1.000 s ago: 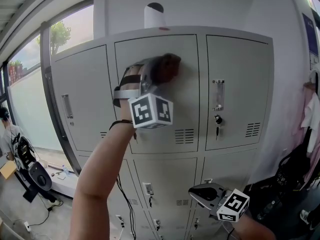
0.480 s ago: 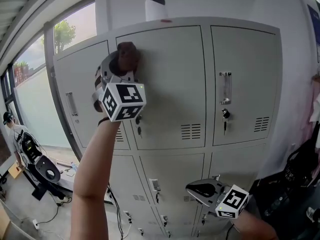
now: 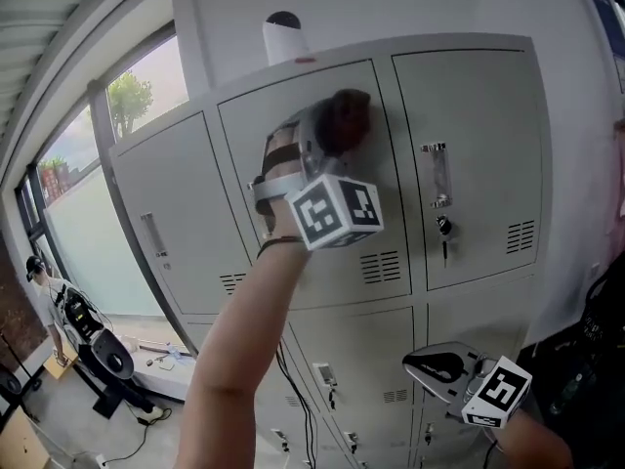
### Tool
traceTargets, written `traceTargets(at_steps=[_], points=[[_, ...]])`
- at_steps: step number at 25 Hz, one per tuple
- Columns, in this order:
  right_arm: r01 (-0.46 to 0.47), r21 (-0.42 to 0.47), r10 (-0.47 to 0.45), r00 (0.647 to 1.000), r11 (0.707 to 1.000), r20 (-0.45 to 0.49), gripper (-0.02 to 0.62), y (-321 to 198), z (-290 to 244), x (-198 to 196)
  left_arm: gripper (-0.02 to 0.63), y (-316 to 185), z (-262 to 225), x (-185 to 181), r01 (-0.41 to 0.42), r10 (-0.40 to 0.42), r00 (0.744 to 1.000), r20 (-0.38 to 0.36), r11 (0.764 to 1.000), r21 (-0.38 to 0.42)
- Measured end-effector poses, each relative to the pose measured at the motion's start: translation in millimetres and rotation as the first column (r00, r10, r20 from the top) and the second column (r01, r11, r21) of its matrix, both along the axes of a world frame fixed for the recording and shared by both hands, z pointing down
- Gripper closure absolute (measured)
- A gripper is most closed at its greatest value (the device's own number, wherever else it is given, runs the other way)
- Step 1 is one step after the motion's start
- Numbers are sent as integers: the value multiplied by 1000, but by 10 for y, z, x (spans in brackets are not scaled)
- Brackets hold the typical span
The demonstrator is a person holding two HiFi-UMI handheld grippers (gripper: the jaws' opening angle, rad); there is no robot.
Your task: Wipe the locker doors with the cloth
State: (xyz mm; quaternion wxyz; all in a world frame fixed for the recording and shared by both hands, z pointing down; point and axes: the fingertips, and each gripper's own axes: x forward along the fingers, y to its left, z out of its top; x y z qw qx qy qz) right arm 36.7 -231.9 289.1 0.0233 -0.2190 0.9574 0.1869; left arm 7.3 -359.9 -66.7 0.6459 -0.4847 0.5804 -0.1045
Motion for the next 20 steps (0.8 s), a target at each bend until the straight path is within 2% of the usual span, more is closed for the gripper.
traceTargets(at_steps=[6, 9, 15, 17, 20], points=[[-36, -18, 36, 999, 999, 1, 577, -33, 63, 137, 535, 1, 1, 650, -57, 55, 994, 100, 998, 25], [-41, -20, 41, 999, 999, 7, 577, -40, 40, 168, 535, -8, -202, 706, -82, 80, 995, 61, 996, 23], [-40, -41, 41, 999, 998, 9, 577, -93, 92, 169, 535, 26, -547, 296, -76, 81, 994, -74, 995, 66], [-30, -45, 30, 999, 999, 10, 577, -100, 86, 130, 535, 21, -552, 39, -69, 78, 991, -111, 994, 80], [-1, -31, 1, 1000, 1000, 6, 577, -85, 37, 10, 535, 13, -627, -486, -67, 80, 975, -208, 995, 67]])
